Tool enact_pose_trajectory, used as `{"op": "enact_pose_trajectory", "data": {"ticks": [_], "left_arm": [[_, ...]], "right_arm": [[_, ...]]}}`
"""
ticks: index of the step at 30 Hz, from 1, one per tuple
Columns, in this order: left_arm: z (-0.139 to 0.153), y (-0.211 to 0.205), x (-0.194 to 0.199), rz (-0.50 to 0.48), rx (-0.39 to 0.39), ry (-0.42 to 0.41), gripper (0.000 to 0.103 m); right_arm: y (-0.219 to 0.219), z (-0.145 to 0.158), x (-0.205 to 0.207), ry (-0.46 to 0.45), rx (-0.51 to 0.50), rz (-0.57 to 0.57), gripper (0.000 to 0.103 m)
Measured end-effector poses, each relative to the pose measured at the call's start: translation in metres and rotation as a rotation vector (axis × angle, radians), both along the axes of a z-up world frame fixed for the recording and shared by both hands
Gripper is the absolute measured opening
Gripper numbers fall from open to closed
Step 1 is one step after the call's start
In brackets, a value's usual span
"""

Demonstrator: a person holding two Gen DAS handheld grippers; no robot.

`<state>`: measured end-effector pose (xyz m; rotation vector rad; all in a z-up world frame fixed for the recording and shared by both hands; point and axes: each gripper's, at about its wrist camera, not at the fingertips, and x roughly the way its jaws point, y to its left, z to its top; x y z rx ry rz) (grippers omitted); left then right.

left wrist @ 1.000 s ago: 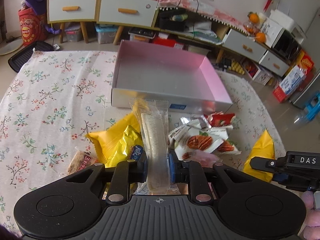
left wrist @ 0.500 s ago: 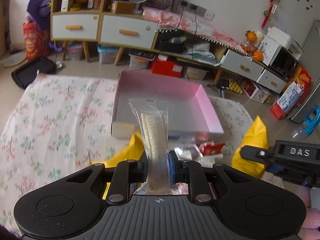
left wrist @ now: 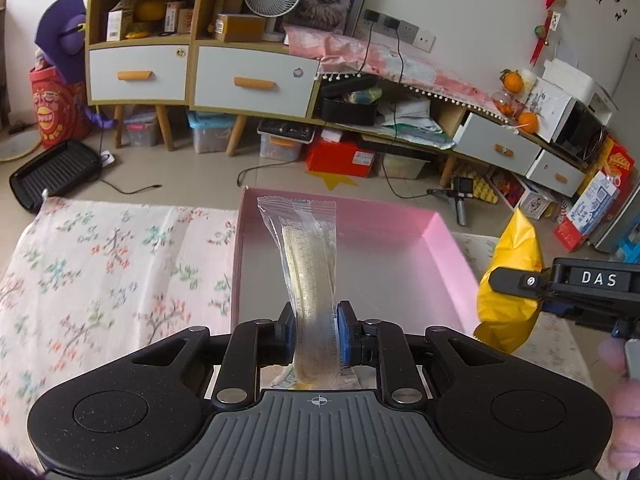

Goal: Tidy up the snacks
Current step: 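Carry both snacks into the pink box and open both tools, then move both tools back over the snack pile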

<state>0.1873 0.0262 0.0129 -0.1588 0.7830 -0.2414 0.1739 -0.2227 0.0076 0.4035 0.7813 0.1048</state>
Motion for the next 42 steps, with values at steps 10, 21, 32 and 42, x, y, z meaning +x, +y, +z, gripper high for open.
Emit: {"op": "enact_pose_trajectory", "data": {"ticks": [10, 21, 32, 42], "left_arm": [[-0.033, -0.010, 0.036, -0.038, 0.084, -0.018, 0.018], [-0.057, -0.007, 0.039, -0.050, 0.117, 0.042, 0.019], [-0.032, -0.012, 0.022, -0.083, 0.104, -0.012, 0.067], [0.004, -0.015, -0.025, -0.110, 0.147, -0.036, 0.091]], "right_arm": [[0.008, -0.015, 0.024, -0.087, -0.166, 0.069, 0.035], [0.023, -0.037, 0.033, -0.012, -0.261, 0.144, 0.035], [0.021, -0.020, 0.021, -0.020, -0.244, 0.149, 0.076], [0.013, 0.004, -0.011, -0.038, -0.224, 0.141, 0.095]]}}
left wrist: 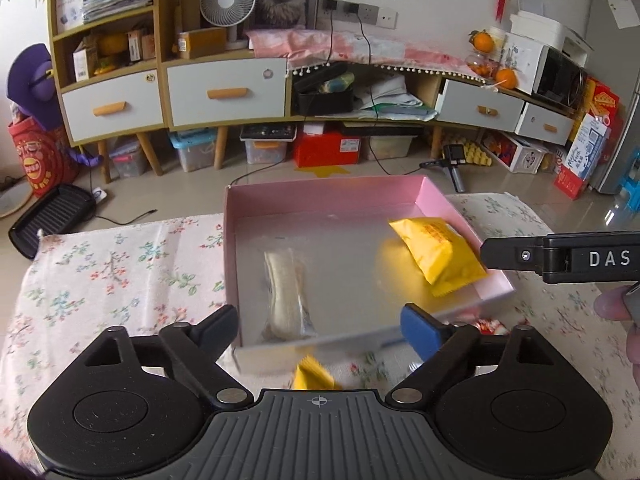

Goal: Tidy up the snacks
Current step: 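Move both tools back over the snack pile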

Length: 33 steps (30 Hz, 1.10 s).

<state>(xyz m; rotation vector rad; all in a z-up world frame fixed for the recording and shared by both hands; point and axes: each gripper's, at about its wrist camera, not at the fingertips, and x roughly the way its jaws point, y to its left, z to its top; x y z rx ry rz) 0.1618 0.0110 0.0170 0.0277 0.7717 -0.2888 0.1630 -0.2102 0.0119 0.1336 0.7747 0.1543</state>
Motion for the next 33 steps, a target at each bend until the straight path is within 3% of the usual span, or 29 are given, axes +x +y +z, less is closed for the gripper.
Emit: {"op": "enact_pose_trajectory", "data": {"ticks": [9, 16, 26, 33], "left_arm": [[0.015, 0.012, -0.046, 0.017, 0.010, 0.004, 0.099], [0.010, 0.018, -0.084, 0.004, 0.031, 0.017, 0.100], [-0.014, 0.029, -0.118, -0.015, 0.053, 0.078, 0.101], [-0.027, 0.032, -0.138, -0.084, 0.011, 0.123, 0.101]], "right_arm": [[-0.003, 0.015, -0.037, -0.022, -0.013, 0.015, 0.102], [0.000, 0.013, -0.062, -0.014, -0.043, 0.047, 0.103], [0.003, -0.012, -0.094, 0.037, -0.007, 0.064, 0.103], [0.004, -0.035, -0.105, 0.137, 0.075, 0.062, 0.103]]}}
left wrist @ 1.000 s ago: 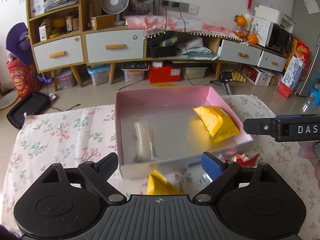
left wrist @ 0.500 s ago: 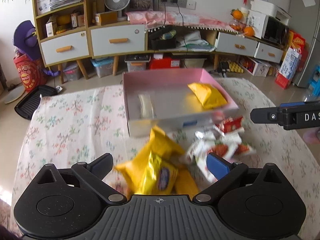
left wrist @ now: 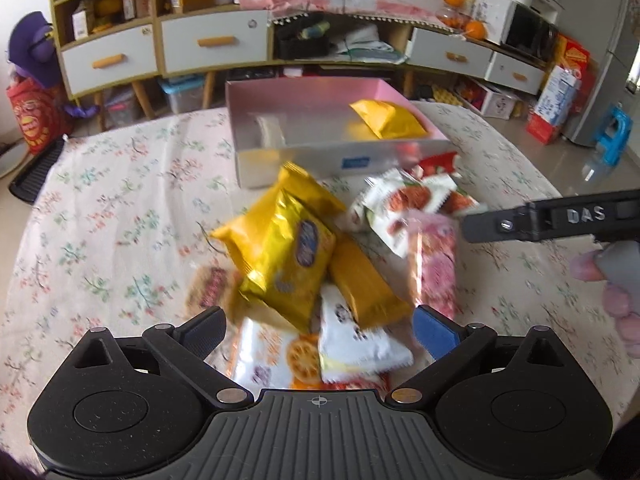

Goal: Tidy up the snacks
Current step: 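Move both tools back over the snack pile, then grasp the red-white candy with the left tool while the right tool grasps the pink candy pack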

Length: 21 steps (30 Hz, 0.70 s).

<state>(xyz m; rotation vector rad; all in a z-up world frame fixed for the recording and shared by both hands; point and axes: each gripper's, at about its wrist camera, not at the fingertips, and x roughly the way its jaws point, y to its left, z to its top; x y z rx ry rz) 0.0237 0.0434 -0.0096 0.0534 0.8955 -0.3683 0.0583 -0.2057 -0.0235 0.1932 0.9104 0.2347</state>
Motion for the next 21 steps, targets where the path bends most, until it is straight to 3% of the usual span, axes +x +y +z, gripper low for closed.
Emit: {"op": "enact_pose_trajectory", "data": {"ticks": [7, 11, 17, 21], "left_arm": [[-0.012, -0.006, -0.010, -0.084, -0.009, 0.089, 0.100], [-0.022, -0.007, -0.007, -0.072, -0.038, 0.172, 0.099], [-0.027, -0.013, -0.004, -0.065, -0.041, 0.197, 0.095], [-0.033, -0.016, 0.001, -0.043, -0.028, 0.229, 0.086]], "right_arm": [[0.010, -0.016, -0.009, 0.032, 0.016, -0.007, 0.103], [0.019, -0.017, -0.009, 0.046, 0.005, 0.014, 0.103], [0.028, -0.021, -0.006, 0.066, -0.015, 0.024, 0.102], [0.033, -0.026, -0.004, 0.089, -0.038, 0.022, 0.102]]}}
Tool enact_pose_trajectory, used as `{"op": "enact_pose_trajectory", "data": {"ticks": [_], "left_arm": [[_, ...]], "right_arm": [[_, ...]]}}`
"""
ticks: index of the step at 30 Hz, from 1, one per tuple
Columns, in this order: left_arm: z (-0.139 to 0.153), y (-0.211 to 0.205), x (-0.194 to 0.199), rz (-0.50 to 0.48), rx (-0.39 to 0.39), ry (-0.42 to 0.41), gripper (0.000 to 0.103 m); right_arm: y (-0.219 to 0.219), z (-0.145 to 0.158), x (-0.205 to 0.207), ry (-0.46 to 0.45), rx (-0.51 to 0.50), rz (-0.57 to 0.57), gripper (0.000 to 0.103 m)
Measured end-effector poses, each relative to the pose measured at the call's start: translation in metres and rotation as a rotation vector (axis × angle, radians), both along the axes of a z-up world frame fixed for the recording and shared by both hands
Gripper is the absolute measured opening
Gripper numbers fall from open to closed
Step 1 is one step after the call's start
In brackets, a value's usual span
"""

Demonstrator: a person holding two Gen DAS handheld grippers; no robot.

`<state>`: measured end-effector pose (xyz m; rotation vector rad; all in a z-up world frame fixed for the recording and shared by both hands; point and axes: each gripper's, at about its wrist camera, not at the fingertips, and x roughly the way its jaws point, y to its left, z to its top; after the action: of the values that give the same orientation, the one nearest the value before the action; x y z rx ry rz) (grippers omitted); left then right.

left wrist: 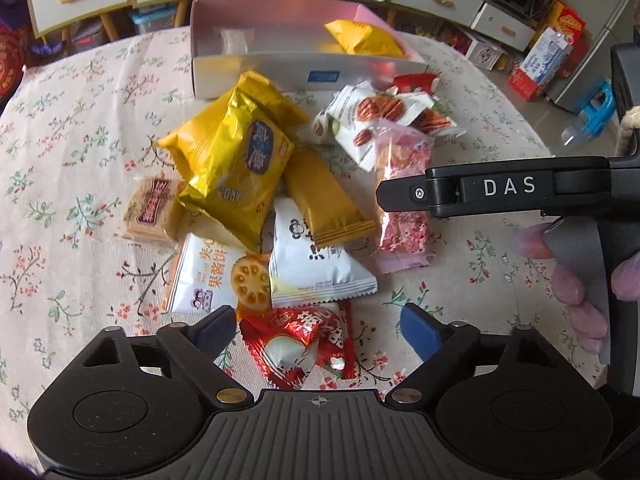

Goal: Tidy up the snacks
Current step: 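Grasp the red-white candy with the left tool while the right tool grasps the pink candy pack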

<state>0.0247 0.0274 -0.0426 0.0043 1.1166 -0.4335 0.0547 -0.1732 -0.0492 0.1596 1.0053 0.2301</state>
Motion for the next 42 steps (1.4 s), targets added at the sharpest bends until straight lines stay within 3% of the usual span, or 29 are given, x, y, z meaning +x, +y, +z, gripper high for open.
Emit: {"op": "enact_pose_trajectory", "data": {"ticks": [5, 10, 16, 19, 21, 24, 42], "left_arm": [[-0.002, 0.002, 0.002, 0.024, 0.007, 0.015, 0.071], [-0.003, 0.005, 0.003, 0.038, 0.009, 0.031, 0.045], [-0.001, 0.004, 0.002, 0.028, 0.007, 0.041, 0.038], [0.002, 0.003, 0.000, 0.021, 0.004, 0.040, 0.036], [0.004, 0.002, 0.000, 0.019, 0.006, 0.035, 0.035], [0.005, 0.002, -0.001, 0.019, 0.004, 0.034, 0.032], [0.030, 0.000, -0.005, -0.007, -0.058, -0.023, 0.031]], "right_arm": [[0.006, -0.007, 0.005, 0.032, -0.010, -0.005, 0.101], [0.007, -0.010, 0.007, 0.060, 0.004, -0.010, 0.094], [0.010, -0.007, 0.008, 0.053, -0.004, 0.013, 0.079], [0.011, -0.006, 0.008, 0.050, -0.017, 0.026, 0.066], [0.012, -0.005, 0.008, 0.048, -0.024, 0.038, 0.049], [0.010, -0.005, 0.008, 0.060, -0.017, 0.050, 0.032], [0.003, 0.016, 0.001, 0.025, -0.014, 0.075, 0.029]]}}
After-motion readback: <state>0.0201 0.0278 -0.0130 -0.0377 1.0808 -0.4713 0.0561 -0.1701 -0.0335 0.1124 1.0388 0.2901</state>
